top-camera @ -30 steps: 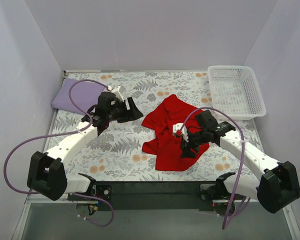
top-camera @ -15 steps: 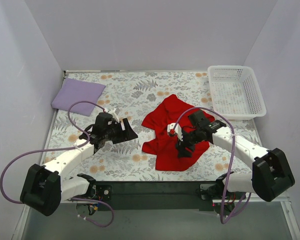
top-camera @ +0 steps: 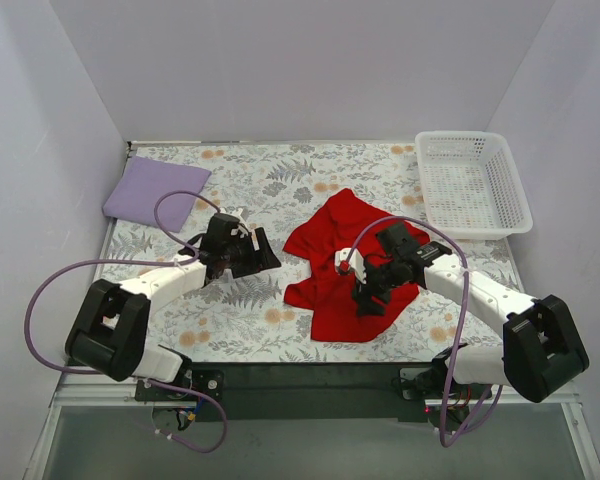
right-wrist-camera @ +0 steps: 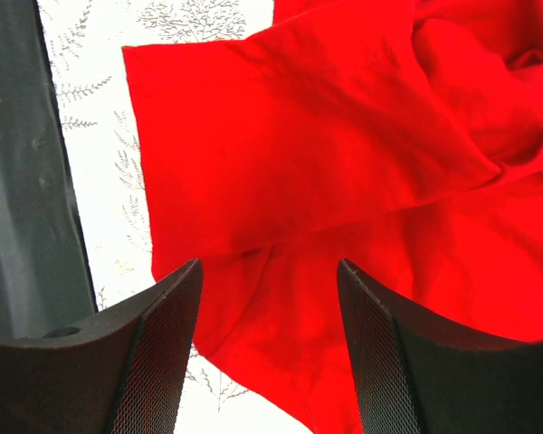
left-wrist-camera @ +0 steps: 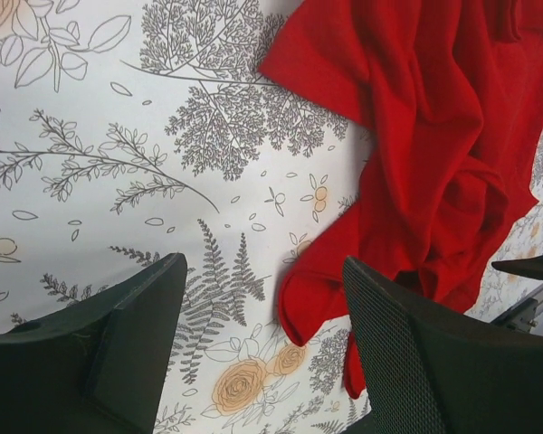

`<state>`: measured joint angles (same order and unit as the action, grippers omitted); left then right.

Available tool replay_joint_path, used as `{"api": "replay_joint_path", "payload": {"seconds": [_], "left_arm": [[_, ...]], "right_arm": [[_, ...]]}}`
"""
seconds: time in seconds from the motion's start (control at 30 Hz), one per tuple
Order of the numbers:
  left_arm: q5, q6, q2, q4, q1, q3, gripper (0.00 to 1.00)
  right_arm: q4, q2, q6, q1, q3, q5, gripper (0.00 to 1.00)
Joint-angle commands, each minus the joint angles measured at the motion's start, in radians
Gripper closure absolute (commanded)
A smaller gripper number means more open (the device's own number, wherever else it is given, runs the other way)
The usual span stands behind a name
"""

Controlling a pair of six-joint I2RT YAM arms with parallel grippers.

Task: Fold and stack the t-shirts
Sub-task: Flatten the tshirt out

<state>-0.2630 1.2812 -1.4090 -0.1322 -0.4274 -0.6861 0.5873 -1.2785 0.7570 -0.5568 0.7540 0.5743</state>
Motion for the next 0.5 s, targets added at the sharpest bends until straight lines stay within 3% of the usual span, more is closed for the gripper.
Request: {"api": "replay_joint_path", "payload": {"seconds": [0.0,0.47], "left_arm": [[0.019,-0.031,0.021,0.022,-0.001,-0.040,0.32],[0.080,-0.071,0.220,-0.021,-0.001,0.045,0.28]], "right_arm": [[-0.030,-0.008,-0.013,-0.005,0.011,-0.014,0.32],[-0.040,-0.045,-0.013,-0.005,0.057,-0.039,0.32]]}}
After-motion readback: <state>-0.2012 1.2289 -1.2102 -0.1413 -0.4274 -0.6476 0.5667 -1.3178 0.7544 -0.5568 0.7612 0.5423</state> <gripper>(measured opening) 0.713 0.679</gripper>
